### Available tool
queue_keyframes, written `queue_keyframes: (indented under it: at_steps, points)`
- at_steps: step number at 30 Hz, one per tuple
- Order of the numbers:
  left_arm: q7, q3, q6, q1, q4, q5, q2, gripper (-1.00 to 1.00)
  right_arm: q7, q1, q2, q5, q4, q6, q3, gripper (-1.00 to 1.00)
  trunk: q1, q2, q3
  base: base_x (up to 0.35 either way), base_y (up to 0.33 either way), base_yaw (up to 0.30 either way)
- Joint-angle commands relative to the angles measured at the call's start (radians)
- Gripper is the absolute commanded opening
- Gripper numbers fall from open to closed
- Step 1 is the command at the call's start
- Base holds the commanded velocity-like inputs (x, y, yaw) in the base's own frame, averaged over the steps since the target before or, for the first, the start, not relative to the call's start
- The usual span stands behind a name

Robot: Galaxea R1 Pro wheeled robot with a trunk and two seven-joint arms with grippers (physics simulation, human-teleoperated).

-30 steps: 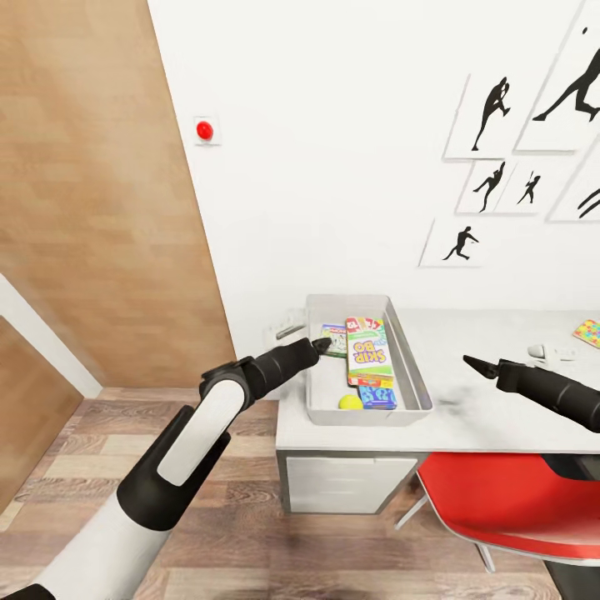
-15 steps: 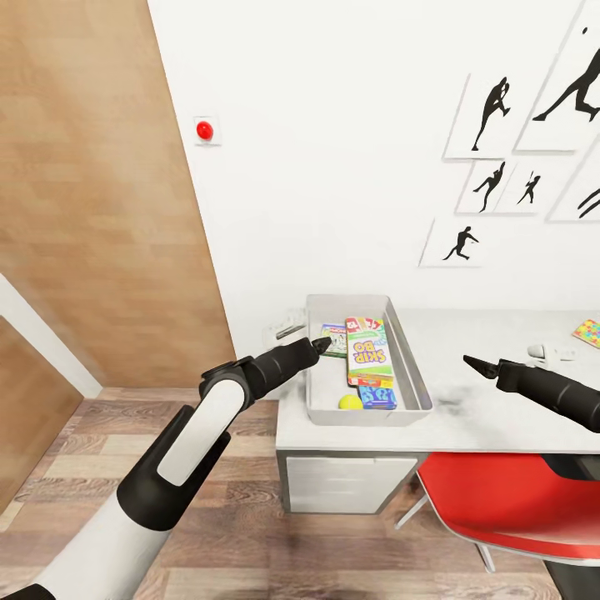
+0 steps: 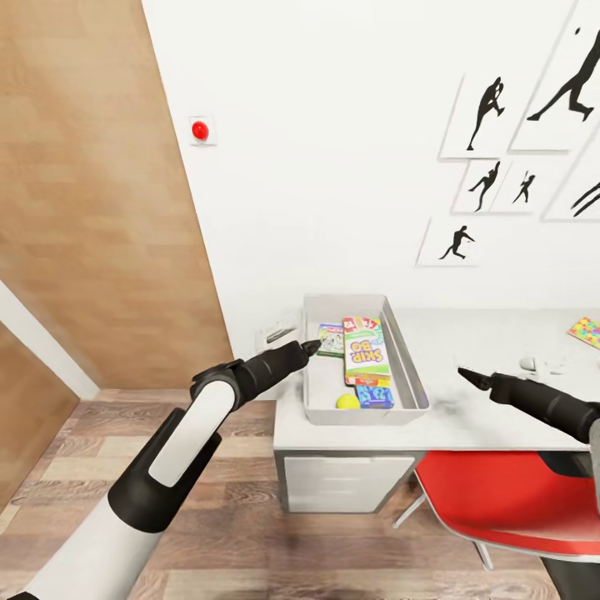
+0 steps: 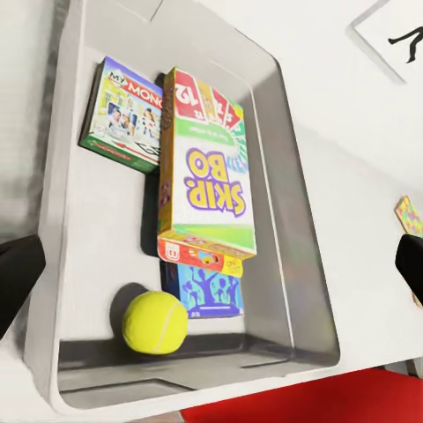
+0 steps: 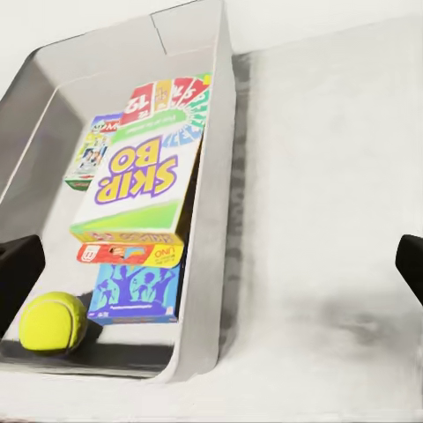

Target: Put all the toys in the child's room - the three board games (two on the bed and one on the table), the two jigsaw puzzles on the table, and the tennis ball on the table - inside the toy box on the table in the child's room.

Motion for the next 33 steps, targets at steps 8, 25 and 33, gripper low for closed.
queue_keyframes:
  at_steps: [8,25,33]
  points:
    - [0.009,0.042,0.009,0.004,-0.001,0.012,0.004,1.00,-0.010,0.021,0.000,-0.008,0.015,0.015,-0.004,1.00,0.001,-0.002,-0.002,0.000,0.000,-0.234]
    - [0.004,0.040,0.010,0.005,-0.001,0.015,-0.003,1.00,-0.015,0.023,0.000,-0.006,0.016,0.027,-0.004,1.00,0.001,-0.002,0.003,0.000,0.000,-0.279]
    - [0.003,0.039,0.010,0.005,-0.001,0.015,-0.004,1.00,-0.015,0.022,-0.003,-0.006,0.014,0.028,-0.006,1.00,0.001,-0.002,0.007,0.000,0.000,-0.284]
